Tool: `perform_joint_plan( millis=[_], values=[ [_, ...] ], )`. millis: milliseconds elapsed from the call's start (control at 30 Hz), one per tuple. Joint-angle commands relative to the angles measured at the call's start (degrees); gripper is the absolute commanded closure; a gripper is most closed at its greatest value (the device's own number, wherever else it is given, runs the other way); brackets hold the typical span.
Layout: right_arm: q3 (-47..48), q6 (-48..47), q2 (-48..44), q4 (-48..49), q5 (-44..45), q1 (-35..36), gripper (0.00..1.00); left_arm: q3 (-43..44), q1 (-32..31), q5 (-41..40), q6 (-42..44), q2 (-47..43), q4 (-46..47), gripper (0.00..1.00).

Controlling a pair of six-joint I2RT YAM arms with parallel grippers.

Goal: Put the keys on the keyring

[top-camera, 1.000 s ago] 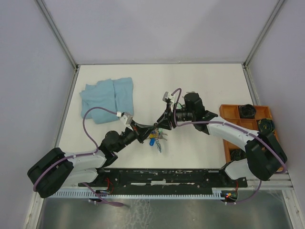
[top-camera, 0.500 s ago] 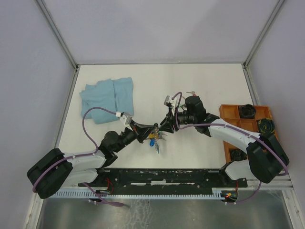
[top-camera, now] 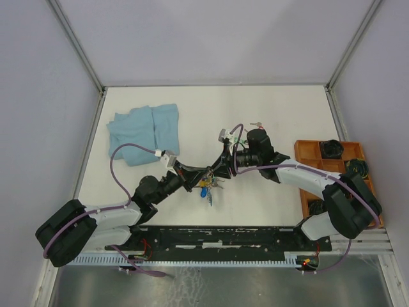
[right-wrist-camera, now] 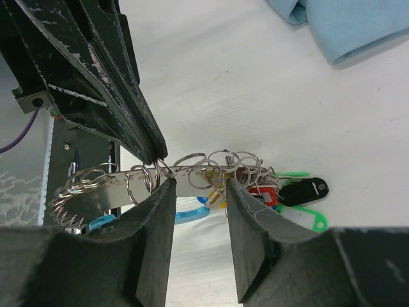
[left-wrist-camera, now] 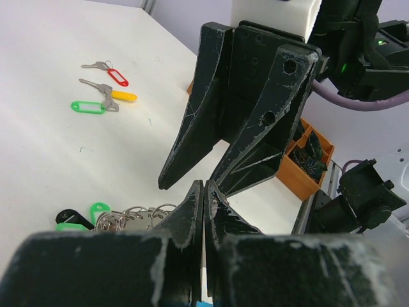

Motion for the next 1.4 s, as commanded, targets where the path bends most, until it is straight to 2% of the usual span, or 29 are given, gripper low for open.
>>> perform_joint_plan(
  millis=[0, 500, 967, 1100, 1300, 1367],
  values=[
    [-0.4, 2.2, -0.3, 8.0, -5.0, -0.1, 0.55, 0.6, 0.2, 0.5, 1.2, -0.9, 6.6, 0.97],
    [-1.4, 6.4, 0.6, 16.4, -8.0, -0.1, 0.57, 0.0, 0.2, 1.4, -0.7, 1.5, 9.8, 0.97],
    [-2.2, 9.4, 4.2, 25.7, -10.3, -0.1, 0.68, -3.3, 0.2, 1.9, -5.1, 8.2, 17.1, 0.97],
    [-2.3, 8.1, 5.3, 25.8, -10.9, -0.1, 0.75, -3.5, 0.1, 1.5, -5.1, 9.3, 17.4, 0.97],
    [-2.7, 5.4, 7.2, 25.1, -12.3, 0.2, 0.96, -2.9, 0.2, 1.9, -5.1, 10.8, 18.4, 0.97],
    [-2.6, 3.7, 7.2, 23.4, -12.5, 0.3, 0.99, -3.1, 0.2, 1.5, -4.8, 10.4, 18.1, 0.97]
  ],
)
